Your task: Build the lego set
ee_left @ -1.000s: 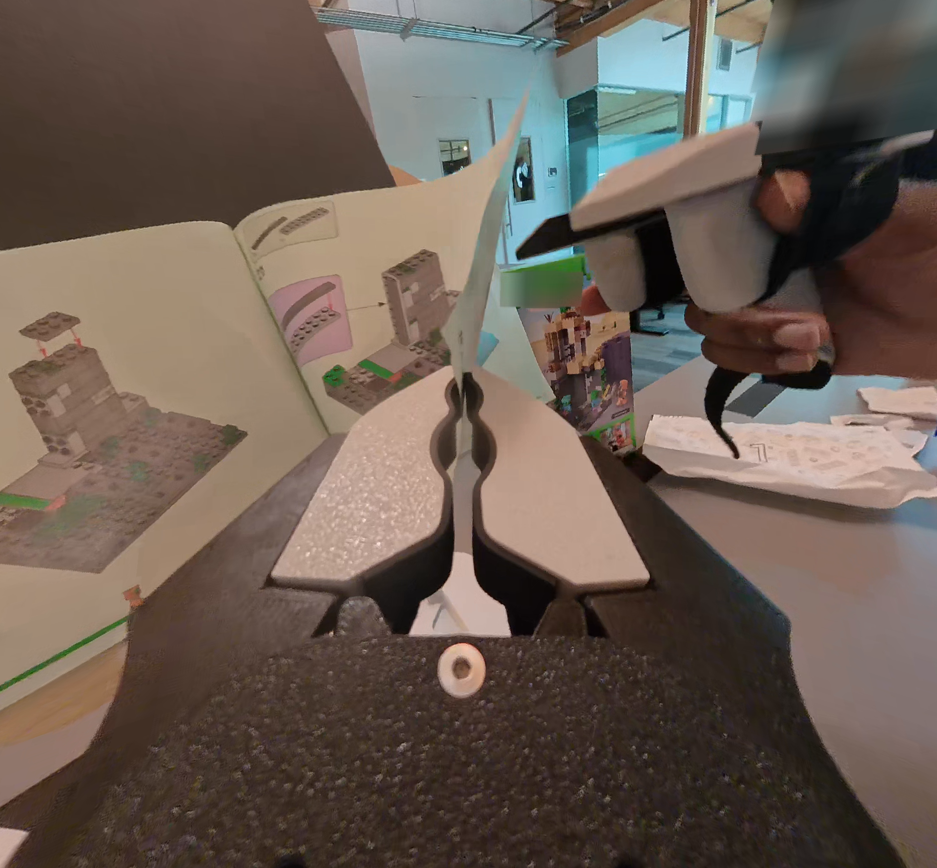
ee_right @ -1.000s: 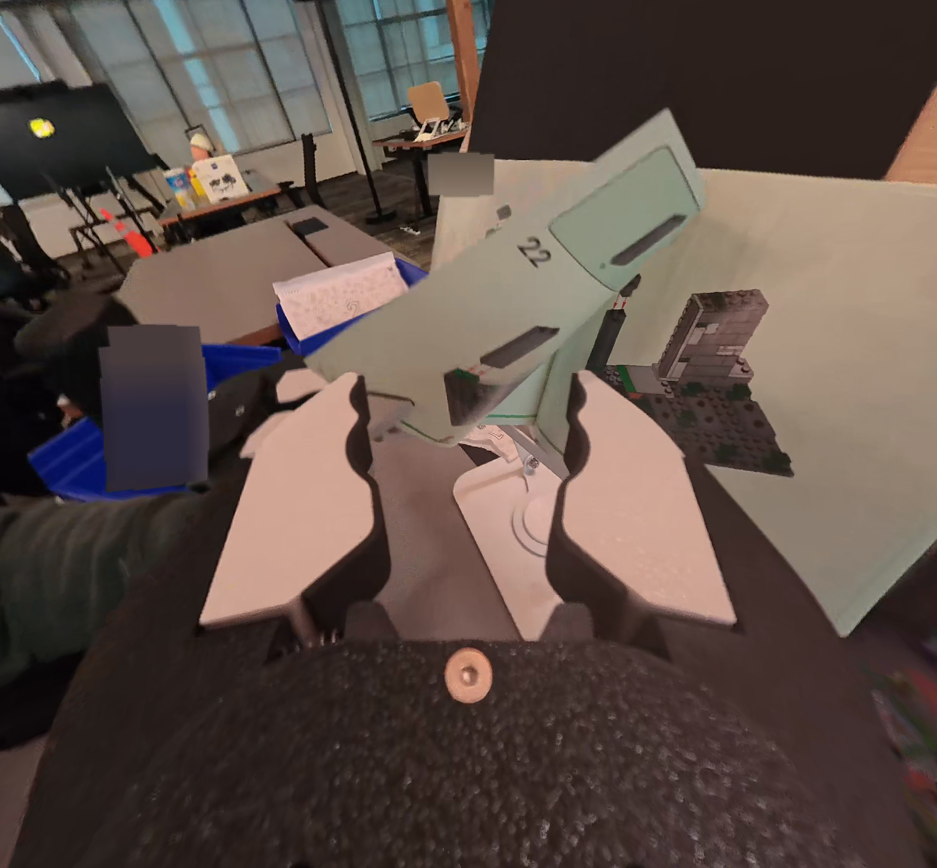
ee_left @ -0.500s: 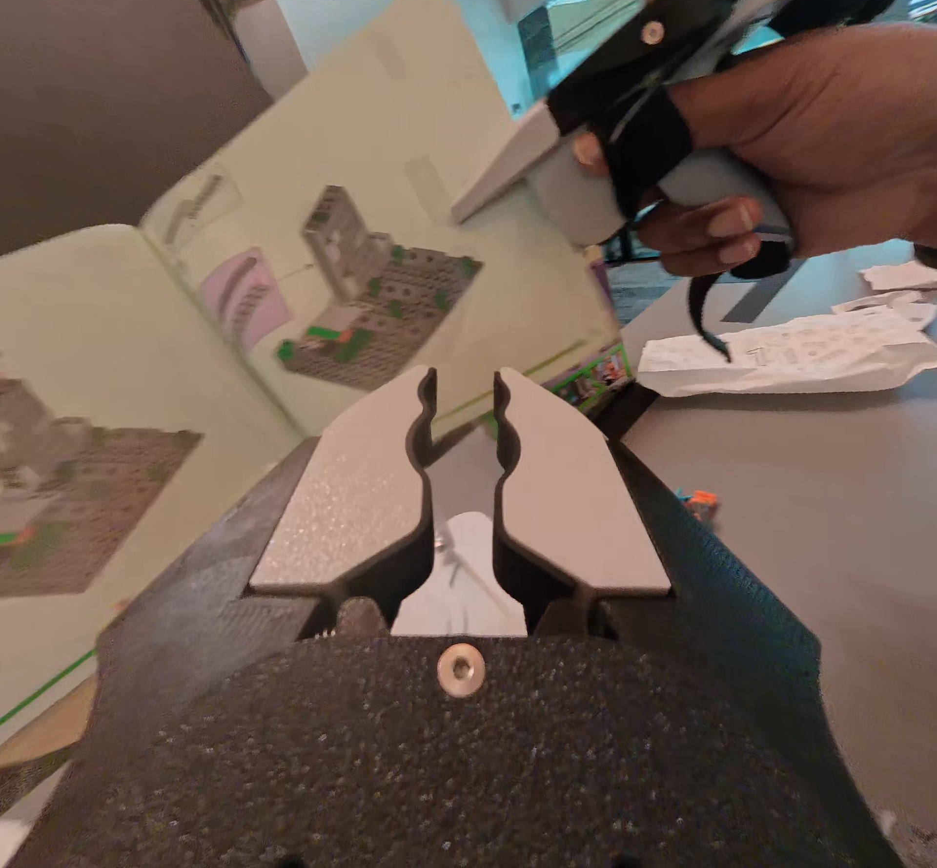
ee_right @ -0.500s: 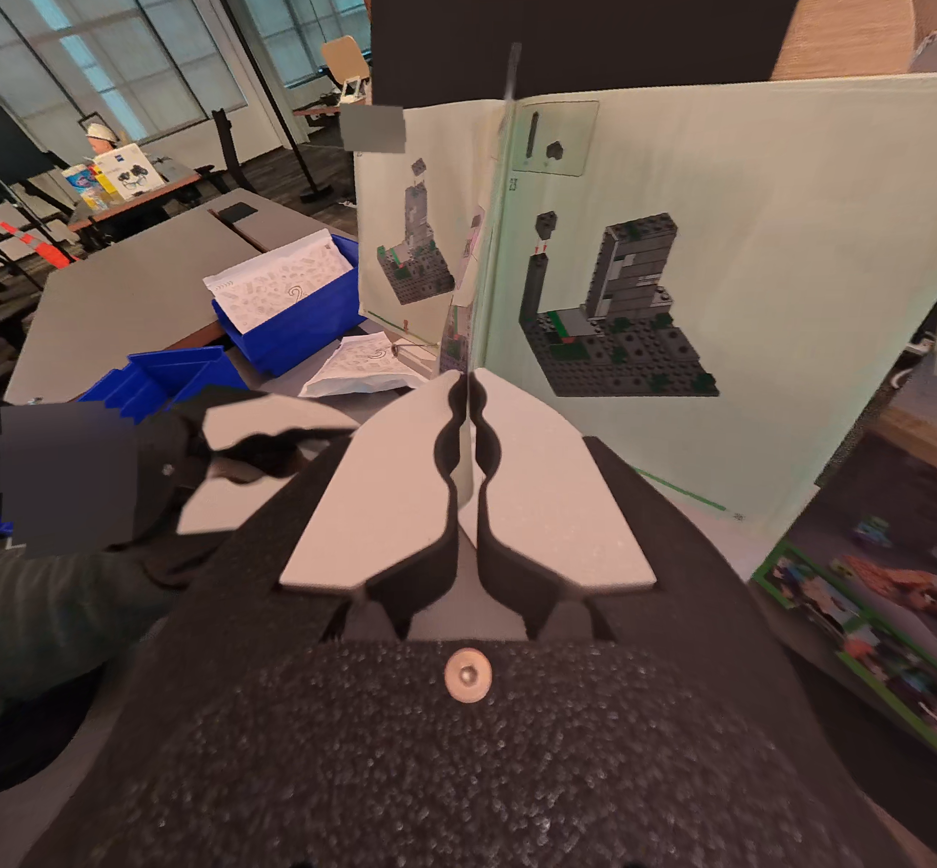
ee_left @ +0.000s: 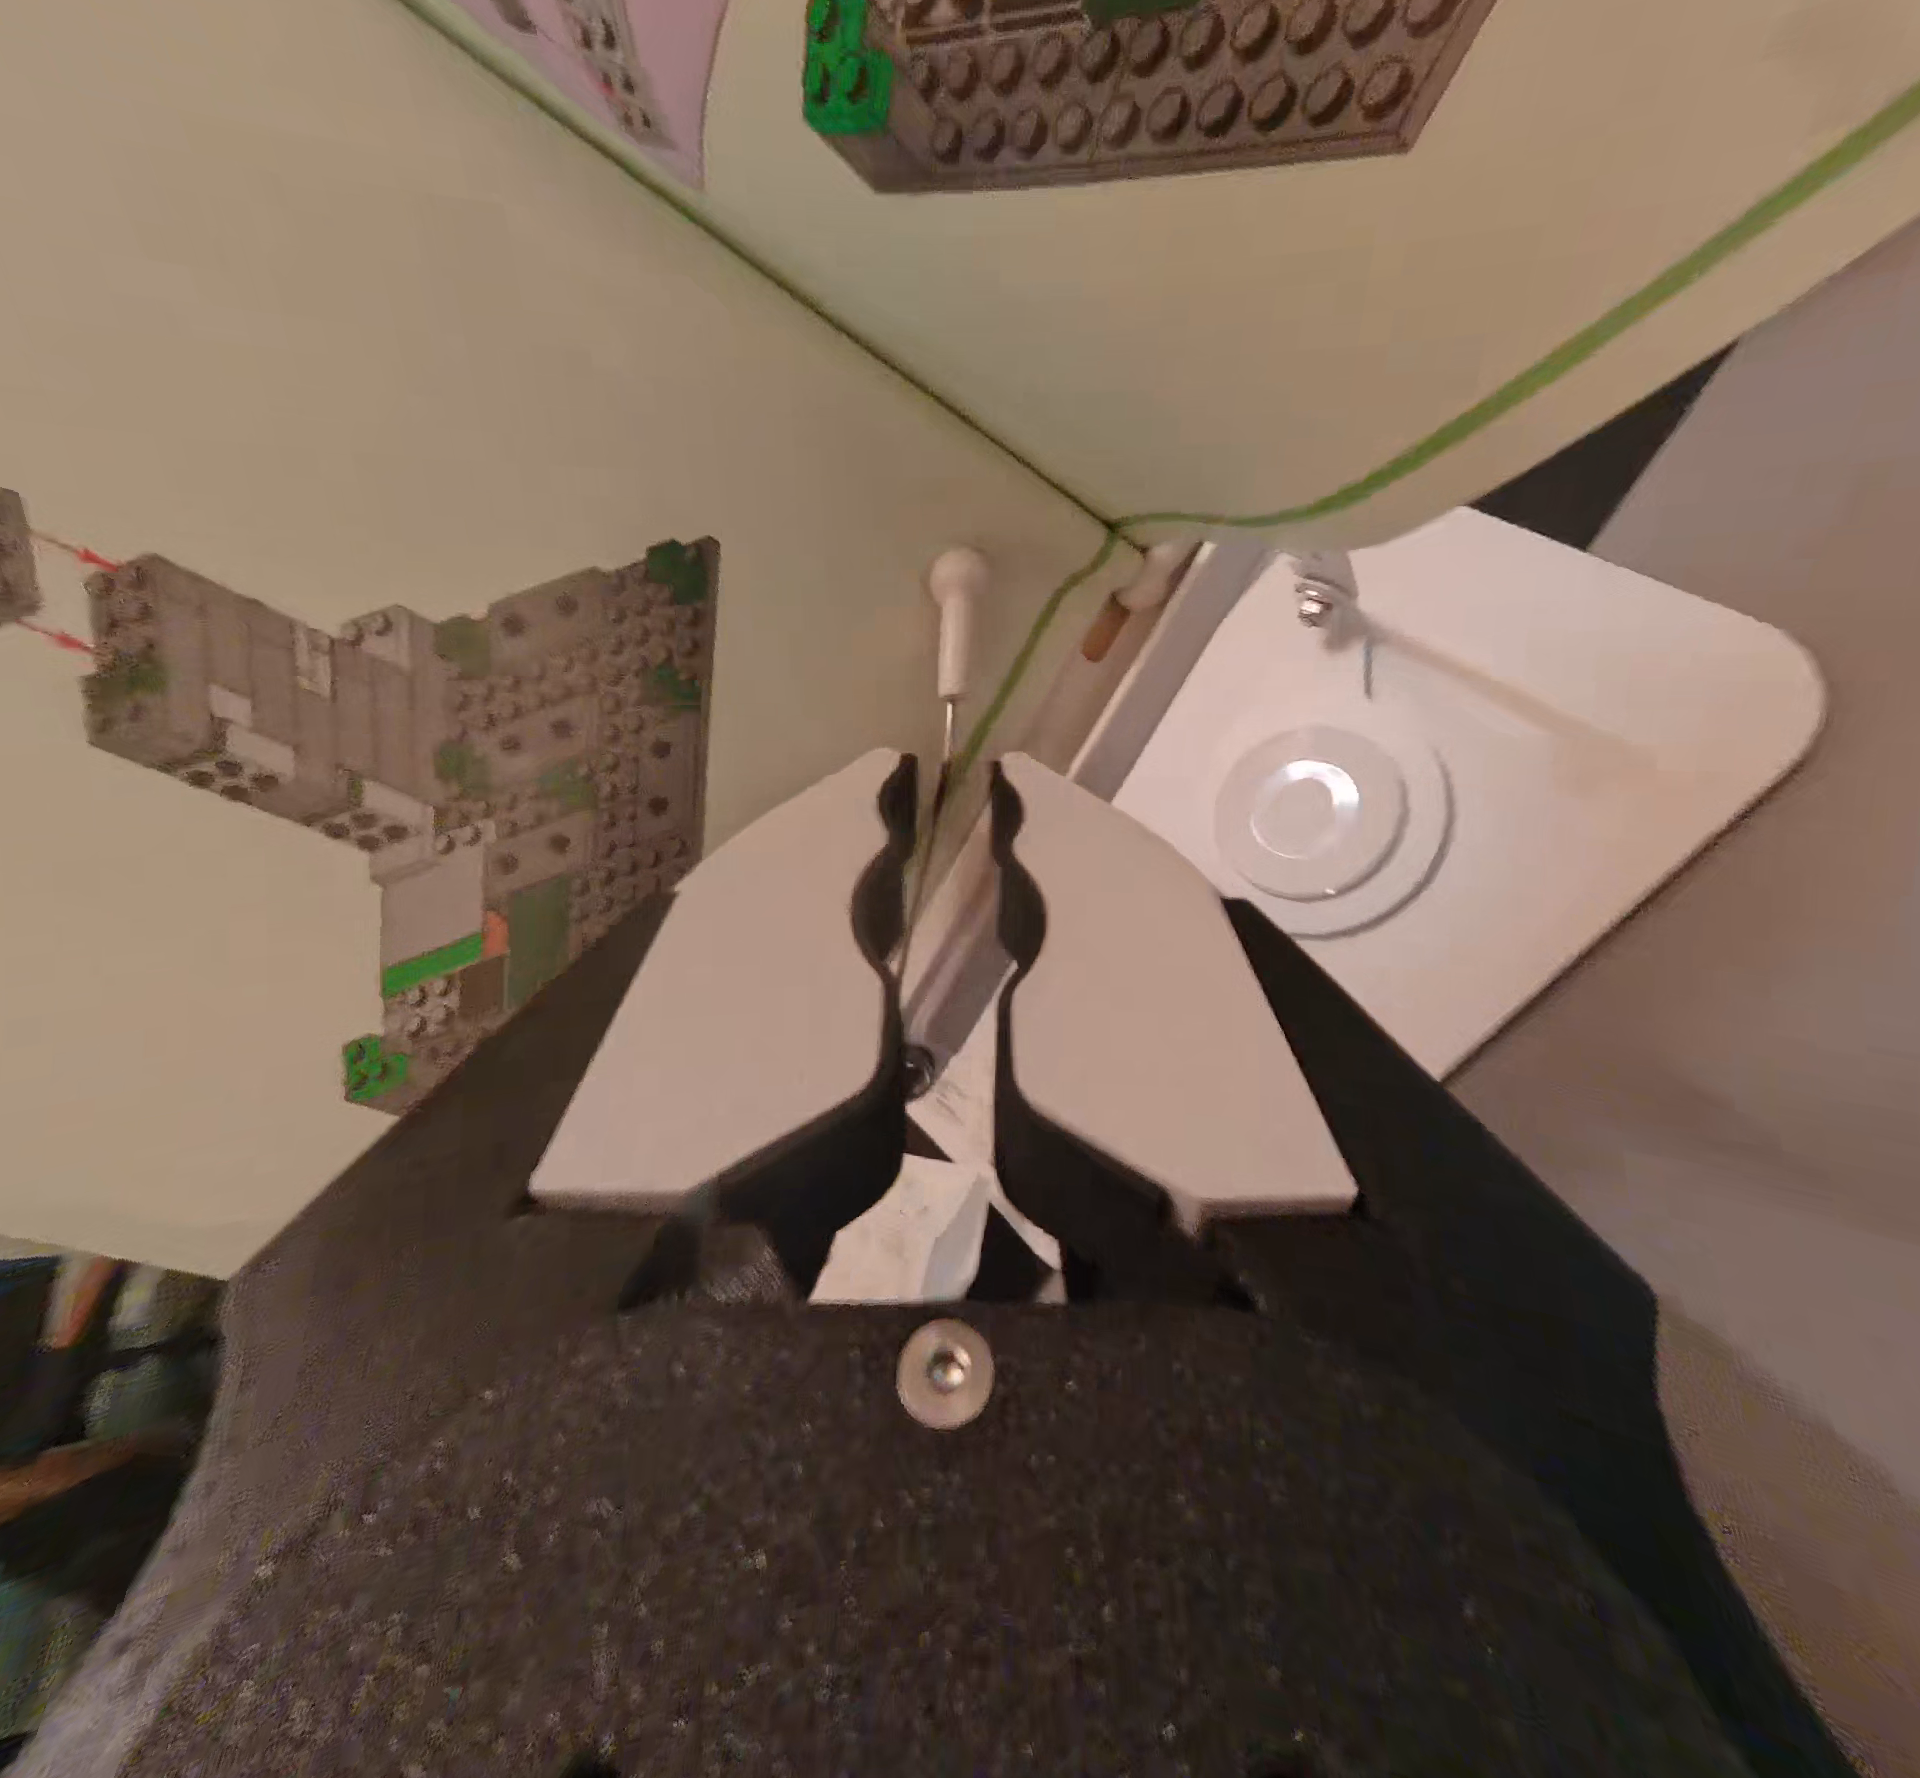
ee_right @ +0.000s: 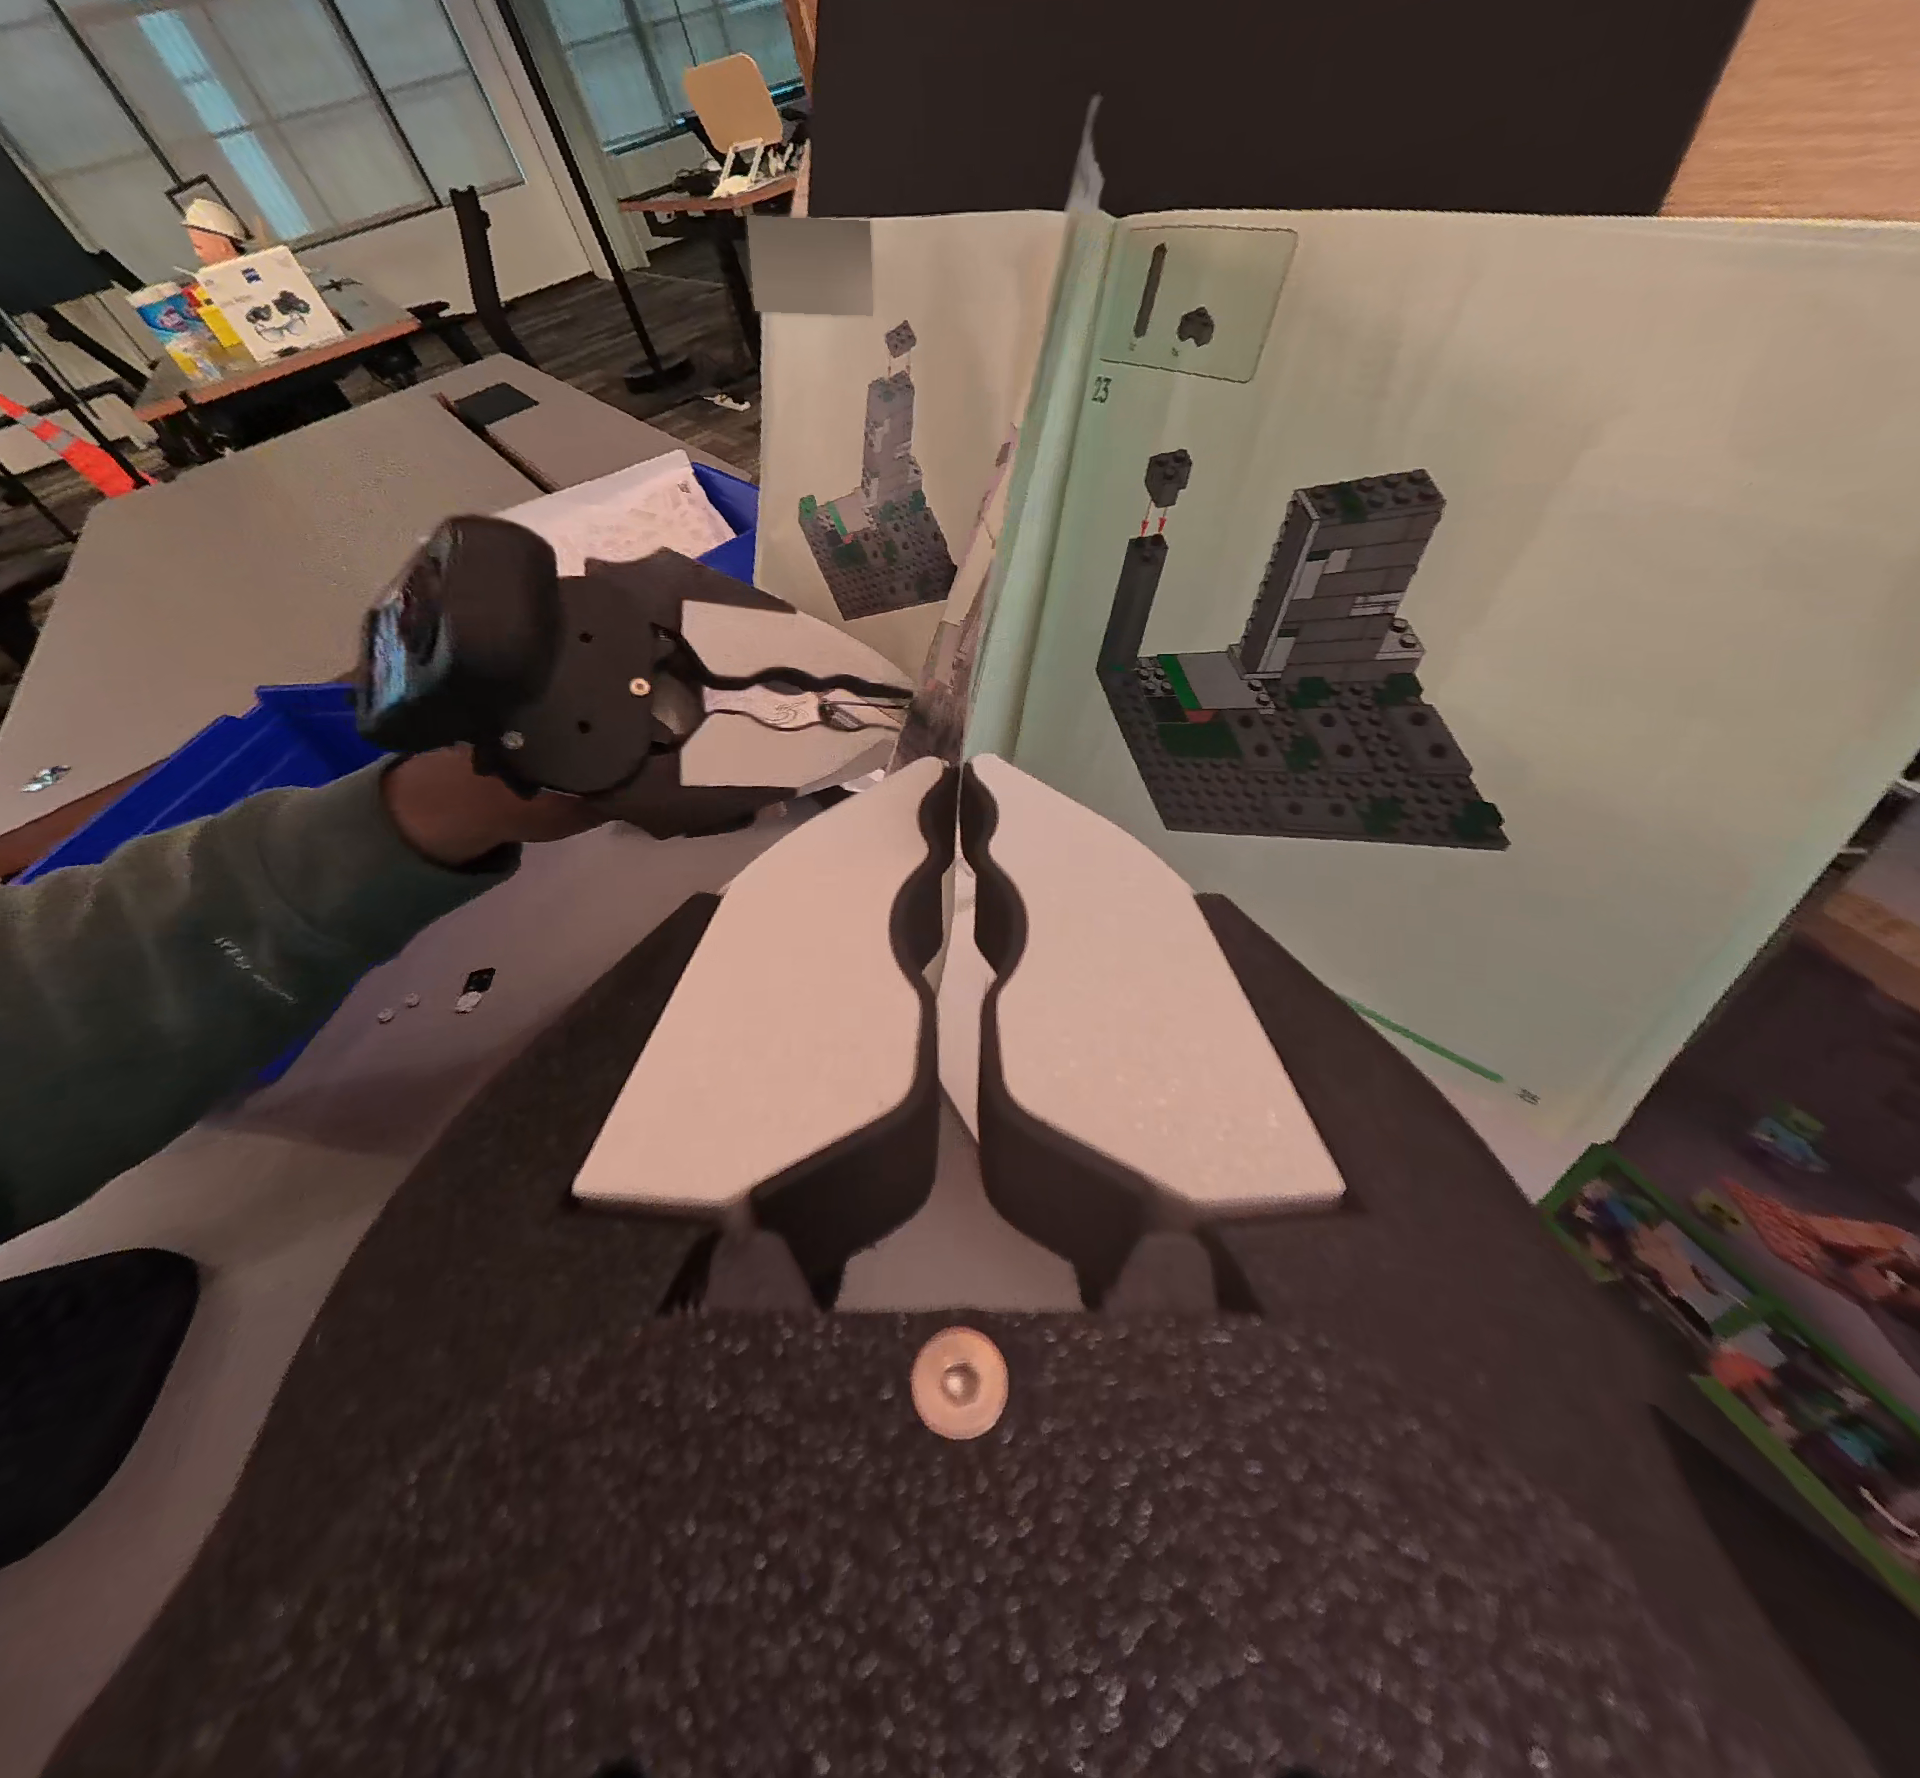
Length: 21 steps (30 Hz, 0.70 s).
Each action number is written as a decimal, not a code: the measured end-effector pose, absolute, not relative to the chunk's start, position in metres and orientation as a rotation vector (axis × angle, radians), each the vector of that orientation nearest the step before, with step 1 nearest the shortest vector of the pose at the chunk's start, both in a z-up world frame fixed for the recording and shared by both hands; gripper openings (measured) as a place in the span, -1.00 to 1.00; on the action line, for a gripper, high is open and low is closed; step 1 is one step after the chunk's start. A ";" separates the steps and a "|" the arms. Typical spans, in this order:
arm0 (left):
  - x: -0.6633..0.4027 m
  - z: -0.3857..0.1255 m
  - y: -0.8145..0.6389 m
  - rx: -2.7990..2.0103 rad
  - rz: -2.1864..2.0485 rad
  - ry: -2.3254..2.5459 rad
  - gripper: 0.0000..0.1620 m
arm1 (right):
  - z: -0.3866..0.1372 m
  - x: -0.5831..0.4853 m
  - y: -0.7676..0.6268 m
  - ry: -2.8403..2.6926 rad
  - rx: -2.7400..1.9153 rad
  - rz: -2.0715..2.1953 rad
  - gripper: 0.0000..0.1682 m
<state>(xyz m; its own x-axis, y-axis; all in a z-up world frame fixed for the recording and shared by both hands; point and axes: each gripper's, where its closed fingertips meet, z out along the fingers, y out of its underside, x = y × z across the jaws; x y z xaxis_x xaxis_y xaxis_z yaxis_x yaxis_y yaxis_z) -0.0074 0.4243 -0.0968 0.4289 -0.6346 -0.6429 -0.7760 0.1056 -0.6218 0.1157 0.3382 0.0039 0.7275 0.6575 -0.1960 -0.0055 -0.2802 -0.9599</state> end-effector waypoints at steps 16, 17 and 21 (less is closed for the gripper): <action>-0.020 -0.072 0.414 -1.452 -0.047 0.851 -0.99 | 0.002 0.090 0.339 -0.577 -1.733 0.655 -1.00; -0.022 -0.070 0.415 -1.458 -0.077 0.821 -0.99 | 0.002 0.088 0.339 -0.580 -1.731 0.656 -1.00; -0.034 -0.061 0.420 -1.483 -0.191 0.703 -1.00 | 0.002 0.081 0.341 -0.594 -1.733 0.641 -1.00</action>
<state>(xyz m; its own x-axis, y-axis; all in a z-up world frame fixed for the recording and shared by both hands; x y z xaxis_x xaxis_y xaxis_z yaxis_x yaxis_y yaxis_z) -0.0338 0.4204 -0.0614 0.7900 -0.5278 -0.3119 -0.2979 0.1143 -0.9477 0.0808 0.3407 0.0020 0.7239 0.6800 -0.1167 0.0638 -0.2345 -0.9700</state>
